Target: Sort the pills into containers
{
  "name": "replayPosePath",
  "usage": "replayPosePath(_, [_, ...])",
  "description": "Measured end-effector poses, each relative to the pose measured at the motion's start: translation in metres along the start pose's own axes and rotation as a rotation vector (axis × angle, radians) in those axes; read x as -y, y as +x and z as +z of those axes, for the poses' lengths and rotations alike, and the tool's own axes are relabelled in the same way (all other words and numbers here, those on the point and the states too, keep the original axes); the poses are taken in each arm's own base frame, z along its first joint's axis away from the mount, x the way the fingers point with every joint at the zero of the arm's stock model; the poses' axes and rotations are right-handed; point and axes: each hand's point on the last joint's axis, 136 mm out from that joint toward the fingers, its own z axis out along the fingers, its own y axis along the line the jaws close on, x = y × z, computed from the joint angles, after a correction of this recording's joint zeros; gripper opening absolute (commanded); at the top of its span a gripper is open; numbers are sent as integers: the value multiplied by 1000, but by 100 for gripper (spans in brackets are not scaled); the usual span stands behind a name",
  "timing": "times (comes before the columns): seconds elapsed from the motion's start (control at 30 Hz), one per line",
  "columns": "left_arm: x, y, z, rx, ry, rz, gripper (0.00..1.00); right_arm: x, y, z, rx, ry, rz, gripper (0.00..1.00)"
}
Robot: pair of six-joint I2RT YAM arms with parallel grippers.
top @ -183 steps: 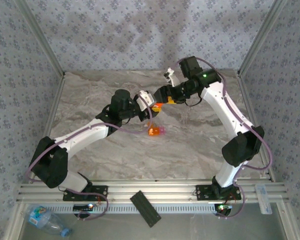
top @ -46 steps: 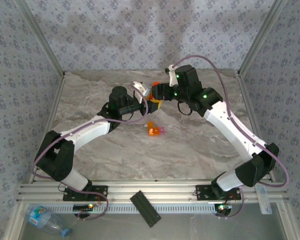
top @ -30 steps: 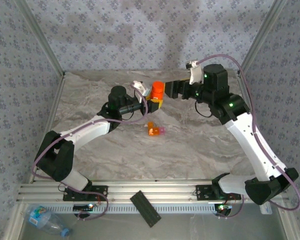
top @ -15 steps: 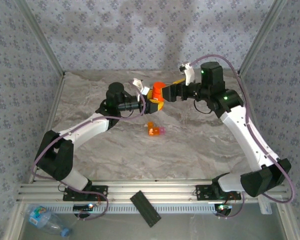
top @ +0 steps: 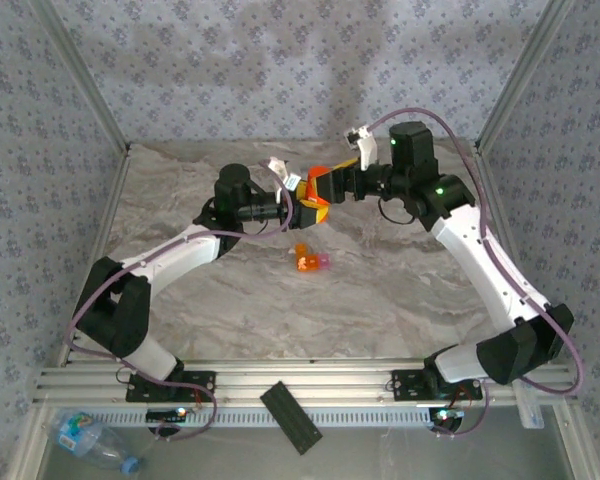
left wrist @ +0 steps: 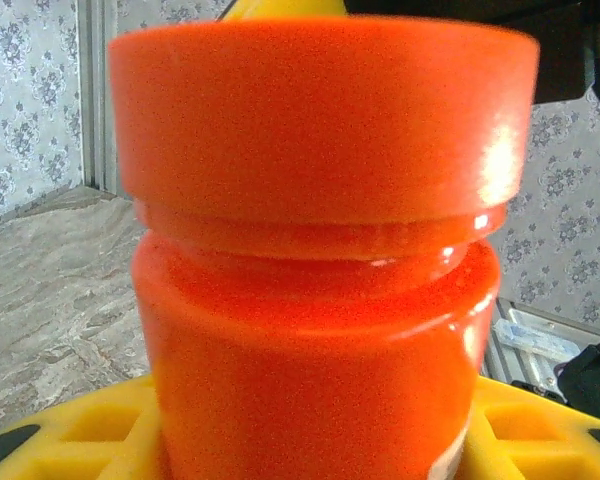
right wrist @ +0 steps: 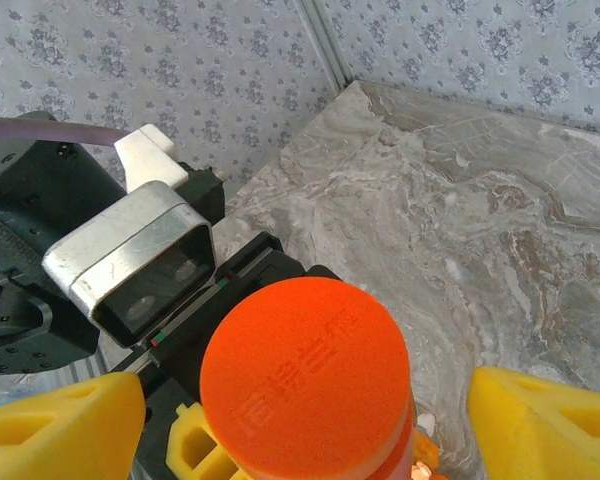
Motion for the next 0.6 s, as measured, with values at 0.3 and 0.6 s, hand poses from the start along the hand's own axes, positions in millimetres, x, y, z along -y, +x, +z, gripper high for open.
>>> replayPosePath(0.3, [-1, 1, 0, -1, 0, -3, 0, 0, 1, 6, -8, -11, 4, 59])
replayPosePath(0.6, [0, 0, 1, -1, 3, -4, 0, -3, 1, 7, -11, -23, 4, 68])
